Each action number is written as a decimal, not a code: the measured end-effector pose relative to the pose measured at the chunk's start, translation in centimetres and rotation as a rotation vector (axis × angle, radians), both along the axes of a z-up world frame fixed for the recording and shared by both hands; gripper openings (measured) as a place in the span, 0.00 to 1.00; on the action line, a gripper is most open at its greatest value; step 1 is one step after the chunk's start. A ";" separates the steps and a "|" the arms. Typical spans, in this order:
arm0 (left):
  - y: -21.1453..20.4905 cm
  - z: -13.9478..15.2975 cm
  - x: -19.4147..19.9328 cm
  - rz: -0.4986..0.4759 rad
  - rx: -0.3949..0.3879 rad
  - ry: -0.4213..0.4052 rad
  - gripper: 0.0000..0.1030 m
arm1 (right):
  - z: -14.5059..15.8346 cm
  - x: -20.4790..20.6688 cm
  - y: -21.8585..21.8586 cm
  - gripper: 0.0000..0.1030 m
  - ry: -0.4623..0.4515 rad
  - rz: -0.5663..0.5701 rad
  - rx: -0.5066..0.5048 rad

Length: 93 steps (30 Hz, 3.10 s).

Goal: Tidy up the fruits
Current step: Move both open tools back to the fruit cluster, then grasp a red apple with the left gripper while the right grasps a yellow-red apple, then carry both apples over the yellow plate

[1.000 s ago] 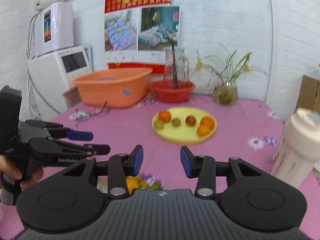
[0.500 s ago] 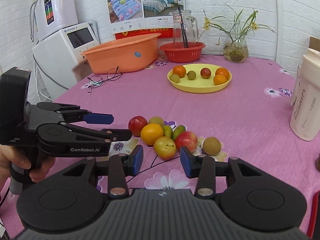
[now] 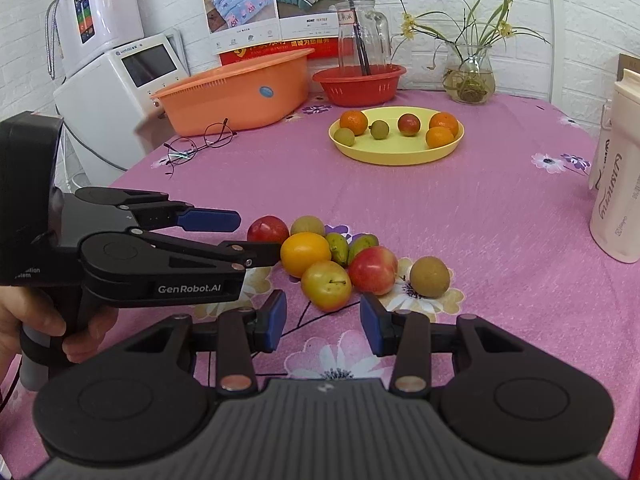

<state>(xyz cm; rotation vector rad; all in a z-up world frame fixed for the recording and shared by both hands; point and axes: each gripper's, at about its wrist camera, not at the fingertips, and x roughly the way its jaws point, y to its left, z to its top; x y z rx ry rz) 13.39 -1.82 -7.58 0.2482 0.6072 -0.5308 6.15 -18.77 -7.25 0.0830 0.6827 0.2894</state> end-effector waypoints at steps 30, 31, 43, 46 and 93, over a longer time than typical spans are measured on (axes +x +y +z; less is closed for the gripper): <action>-0.4 -0.6 0.9 -0.010 -0.024 0.041 0.31 | -0.4 1.2 0.7 0.74 0.003 -0.001 -0.024; -0.4 -0.6 0.9 -0.009 -0.025 0.041 0.31 | -0.3 1.2 0.7 0.74 0.001 0.000 -0.023; -0.6 -0.6 0.8 -0.009 -0.014 0.031 0.31 | -0.2 1.1 0.7 0.74 -0.008 0.005 -0.026; -0.7 -0.6 1.0 -0.005 -0.017 0.034 0.32 | -0.2 1.4 0.8 0.74 -0.002 0.005 -0.027; -1.7 6.1 2.5 0.041 -0.100 -0.090 0.30 | 6.0 4.4 -3.6 0.74 -0.145 -0.118 0.048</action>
